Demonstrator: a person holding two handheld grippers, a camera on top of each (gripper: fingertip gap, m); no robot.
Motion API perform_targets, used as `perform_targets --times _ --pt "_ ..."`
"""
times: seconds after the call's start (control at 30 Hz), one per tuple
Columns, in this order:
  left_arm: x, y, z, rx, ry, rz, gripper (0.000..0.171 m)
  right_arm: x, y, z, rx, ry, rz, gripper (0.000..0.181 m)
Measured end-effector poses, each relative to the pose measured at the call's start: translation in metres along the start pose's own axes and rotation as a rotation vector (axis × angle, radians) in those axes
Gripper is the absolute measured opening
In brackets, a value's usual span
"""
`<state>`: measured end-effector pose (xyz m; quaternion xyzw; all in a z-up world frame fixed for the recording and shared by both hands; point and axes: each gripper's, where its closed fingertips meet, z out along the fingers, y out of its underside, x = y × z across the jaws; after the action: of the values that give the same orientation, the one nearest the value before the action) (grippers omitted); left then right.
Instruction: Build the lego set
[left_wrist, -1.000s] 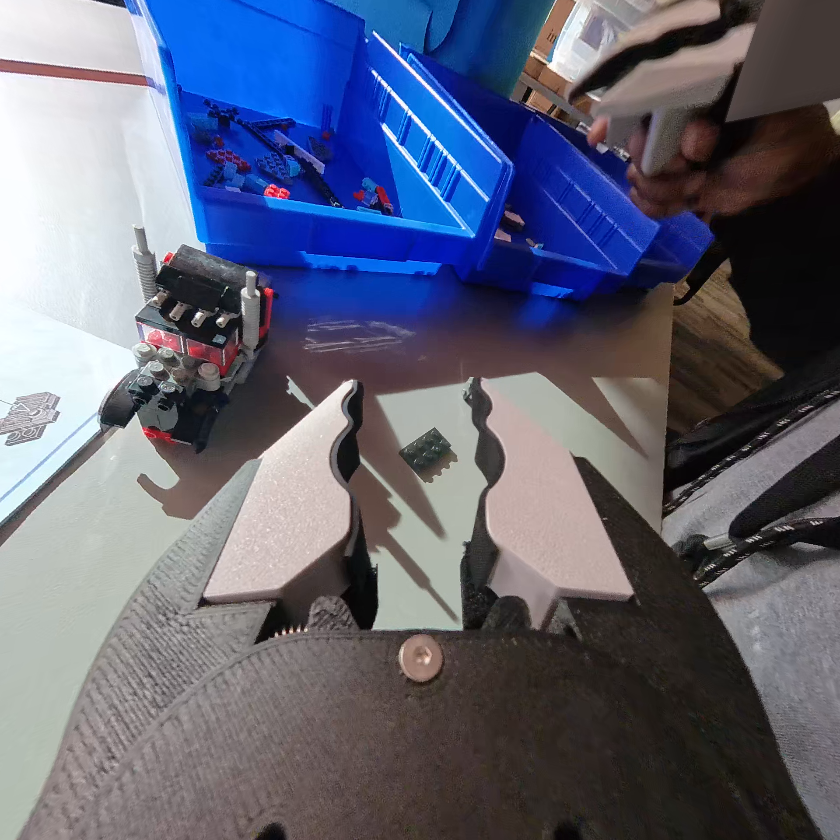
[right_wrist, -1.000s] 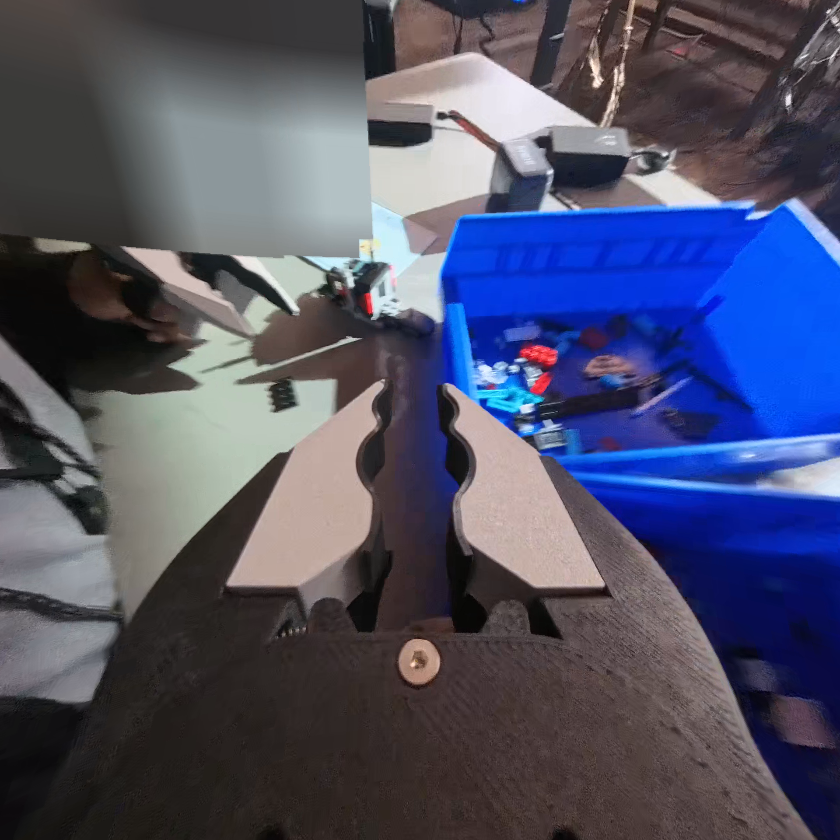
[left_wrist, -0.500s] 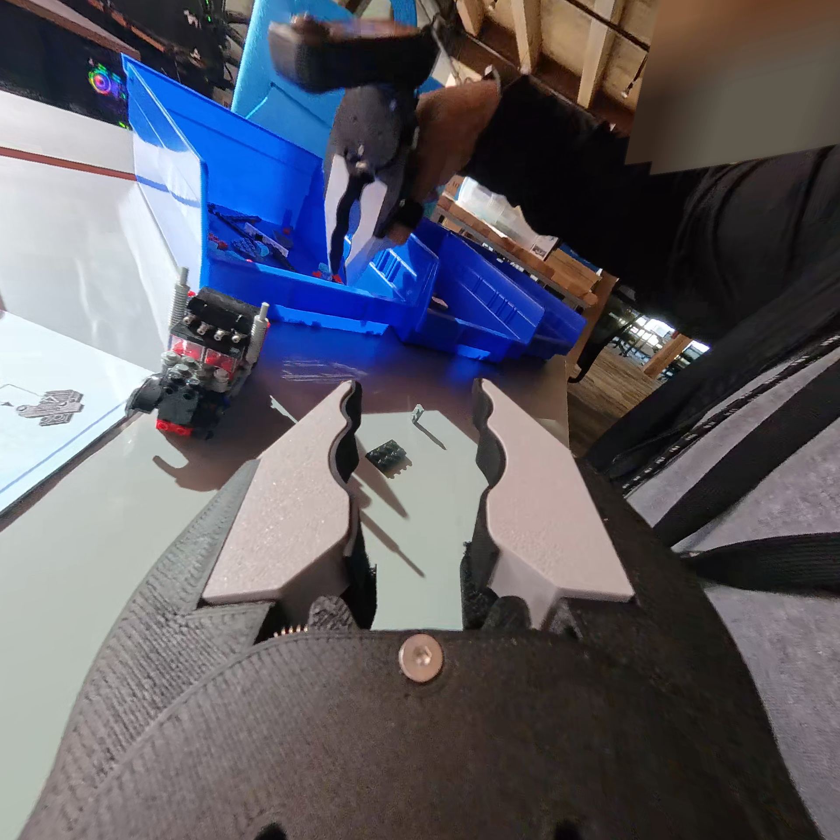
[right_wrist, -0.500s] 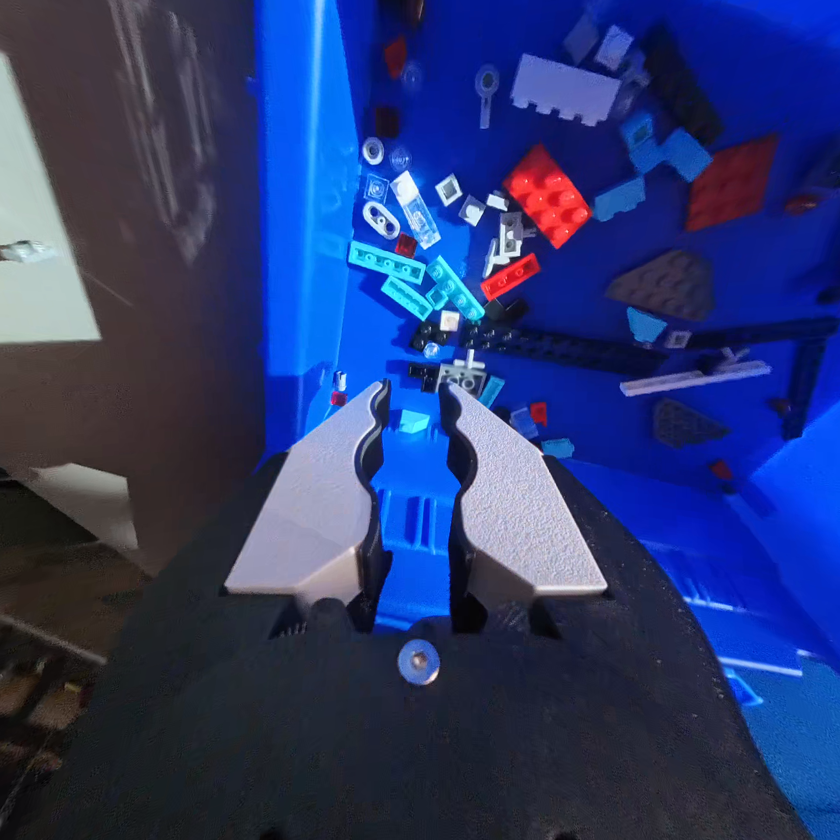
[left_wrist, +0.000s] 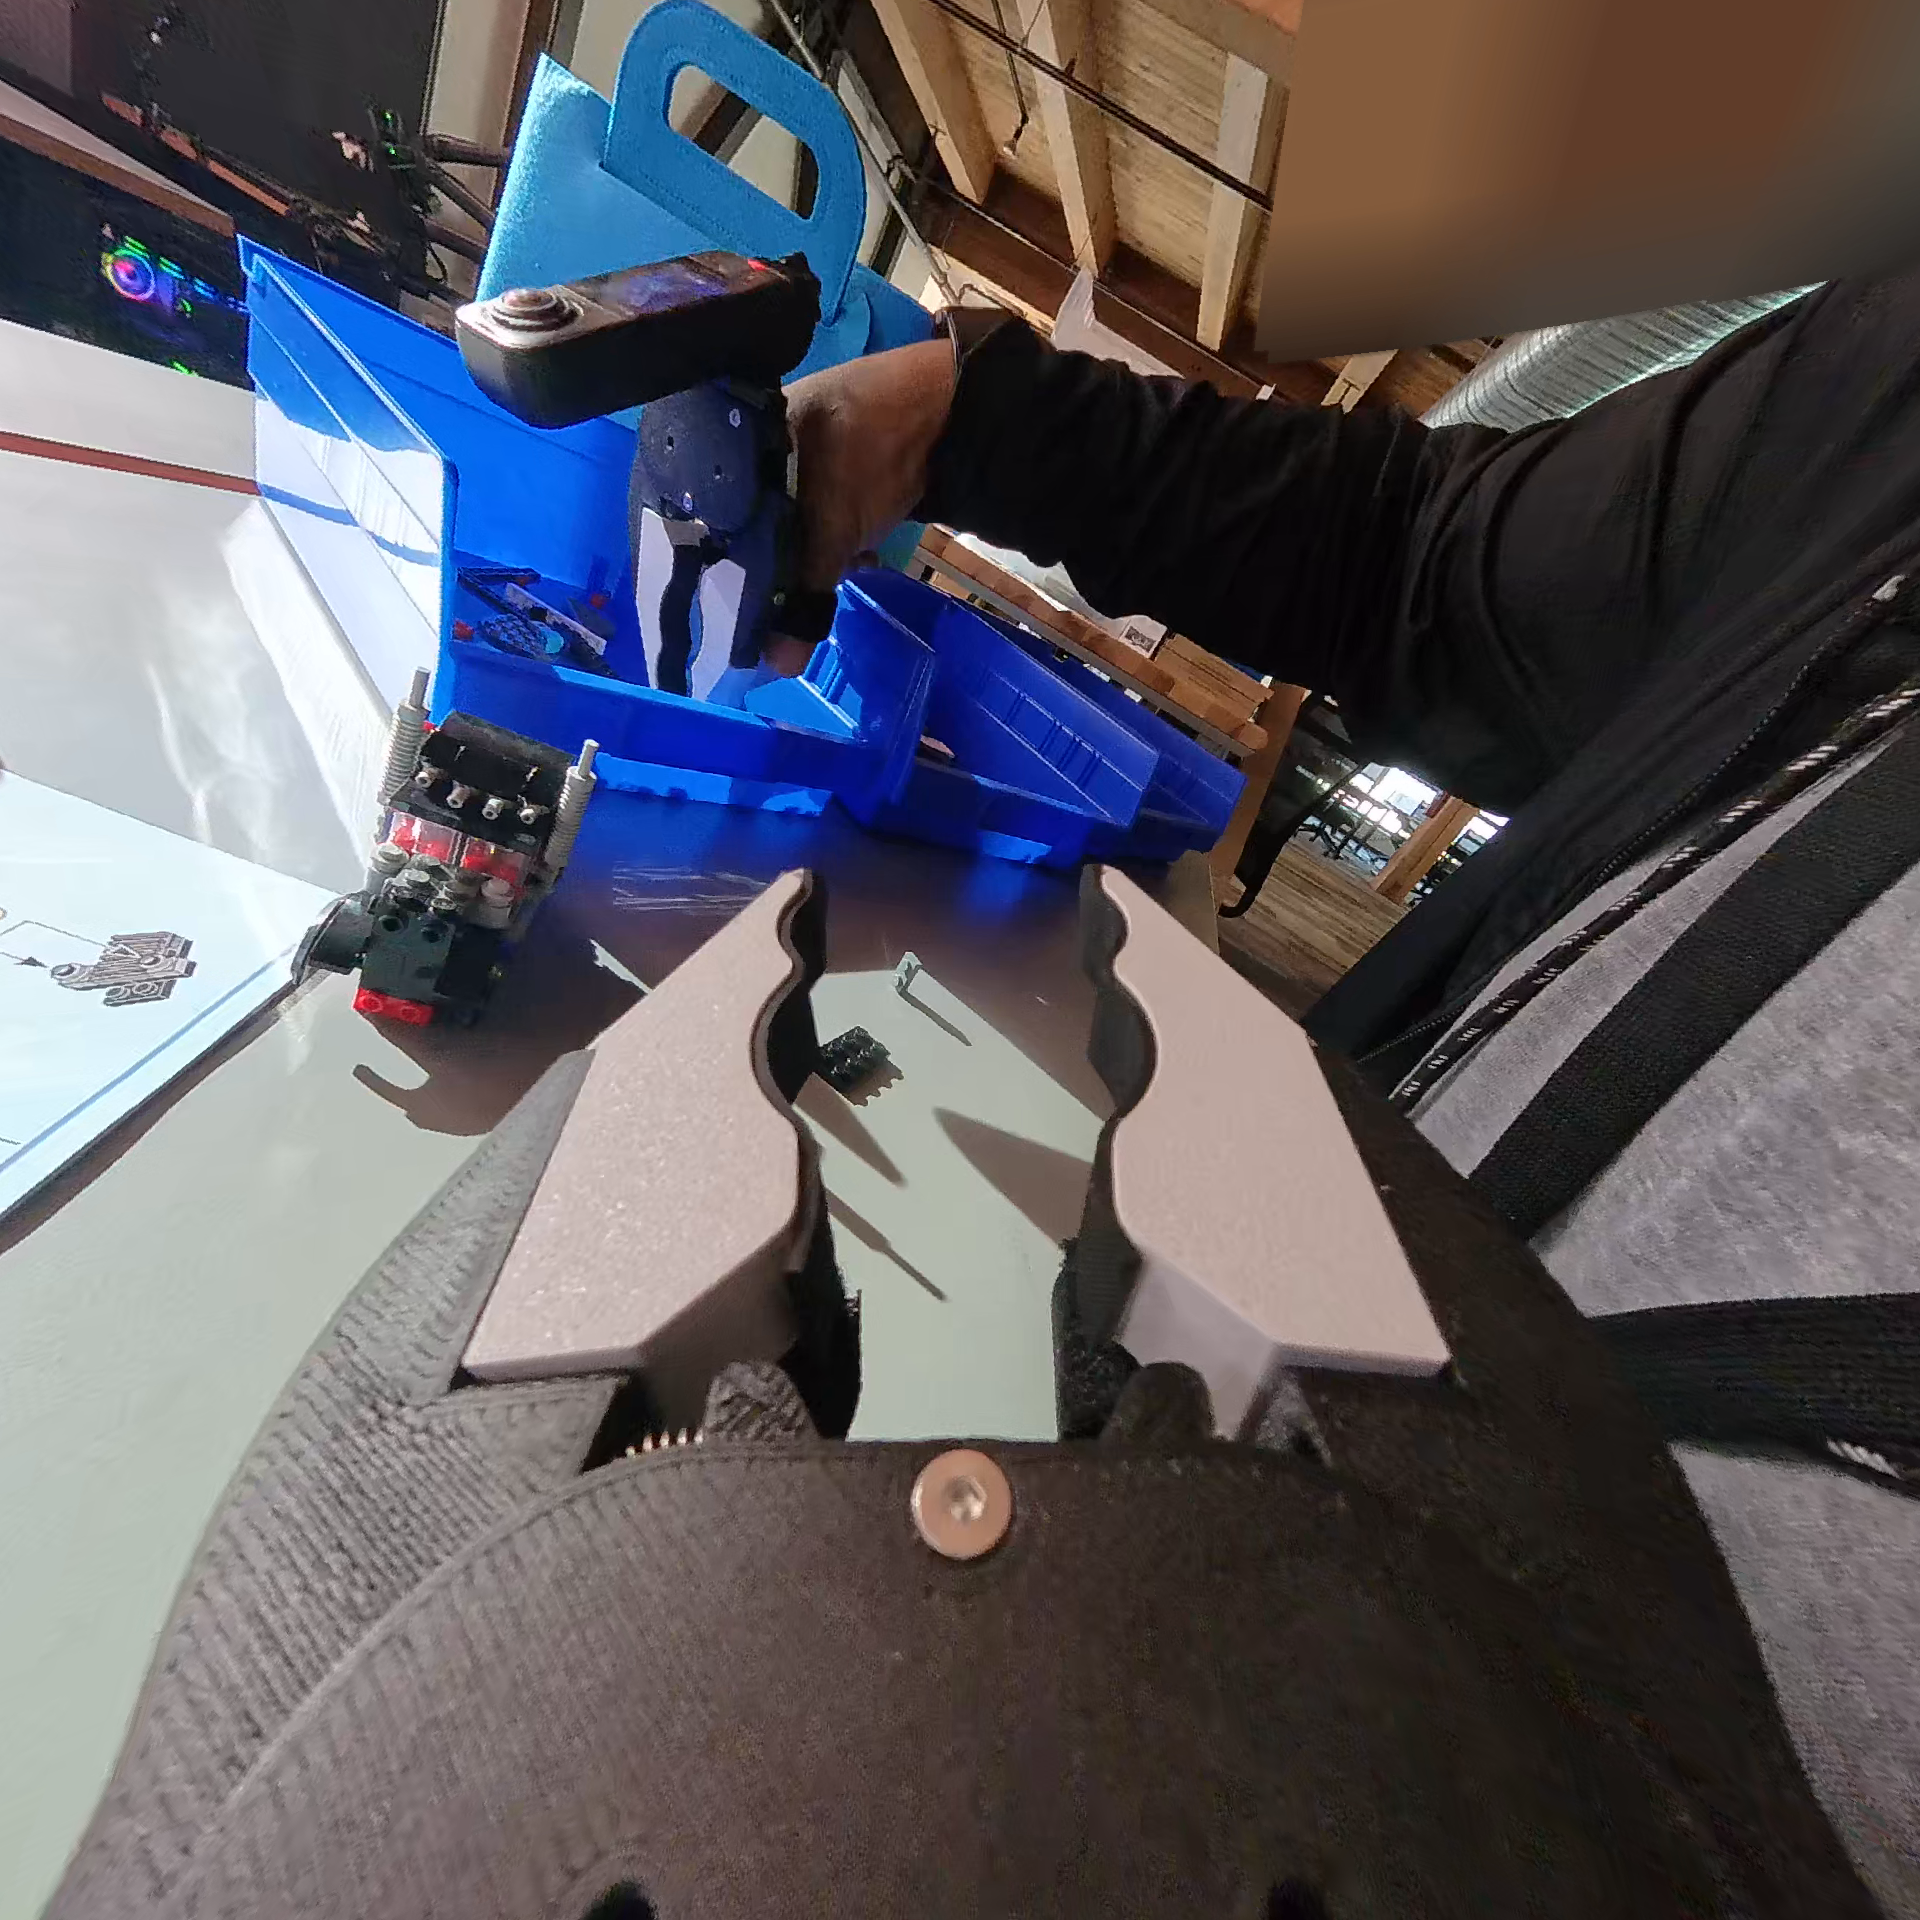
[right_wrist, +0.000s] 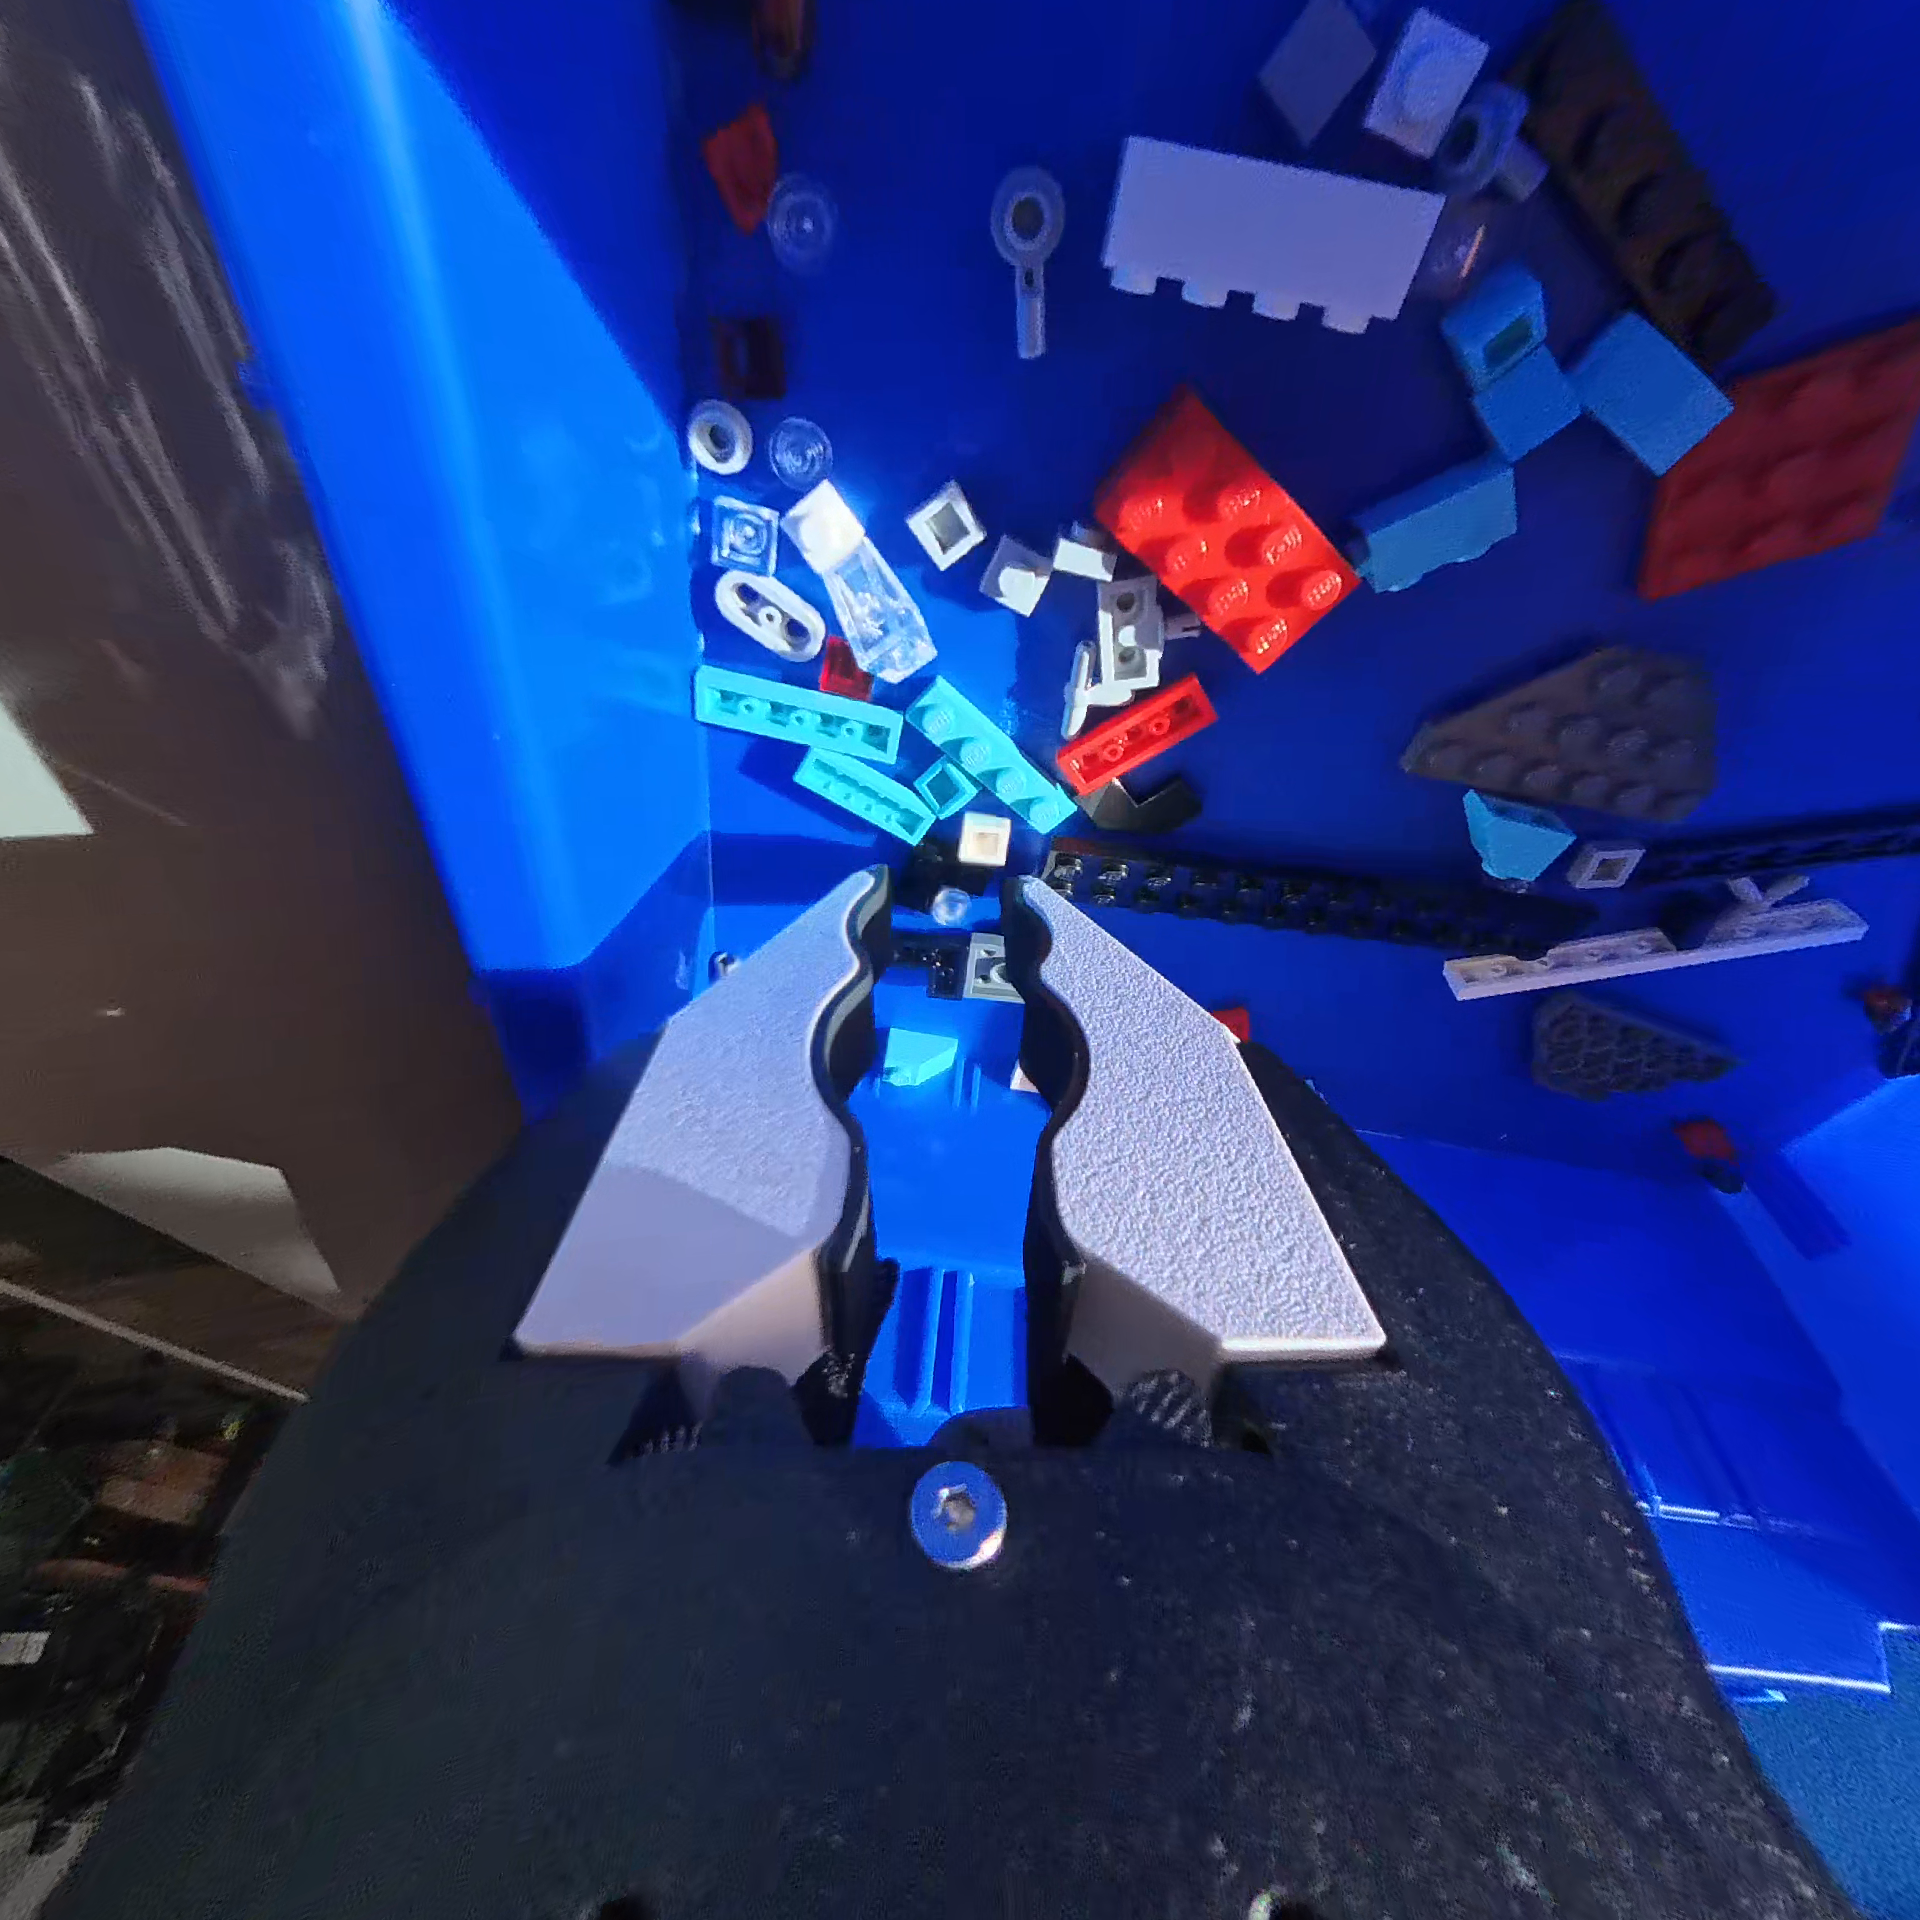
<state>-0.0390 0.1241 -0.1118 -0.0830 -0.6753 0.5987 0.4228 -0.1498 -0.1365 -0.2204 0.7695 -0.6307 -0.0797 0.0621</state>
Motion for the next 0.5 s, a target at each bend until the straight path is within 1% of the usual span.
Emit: perform_targets --times 0.03,0.2,0.27,0.33,0.4,0.5 --pt "0.0 0.0 0.0 0.003 -0.002 0.001 0.05 0.001 0.0 0.0 0.001 0.009 -0.001 0.019" --pt "-0.002 -0.001 -0.001 0.006 -0.017 0.005 0.05 0.0 -0.001 -0.001 0.038 0.028 -0.006 0.018" --pt "-0.002 -0.001 -0.001 0.004 -0.021 0.007 0.05 0.0 0.001 -0.01 0.063 0.048 -0.001 0.019" --pt "-0.003 -0.001 -0.001 0.005 -0.027 0.008 0.05 -0.002 0.001 -0.029 0.117 0.077 0.012 0.019" --pt "-0.004 -0.001 -0.001 0.004 -0.033 0.009 0.05 -0.011 -0.002 -0.055 0.207 0.101 0.03 0.018" --pt "-0.006 -0.001 0.0 0.006 -0.046 0.009 0.05 -0.048 -0.006 -0.09 0.366 0.124 0.026 0.018"
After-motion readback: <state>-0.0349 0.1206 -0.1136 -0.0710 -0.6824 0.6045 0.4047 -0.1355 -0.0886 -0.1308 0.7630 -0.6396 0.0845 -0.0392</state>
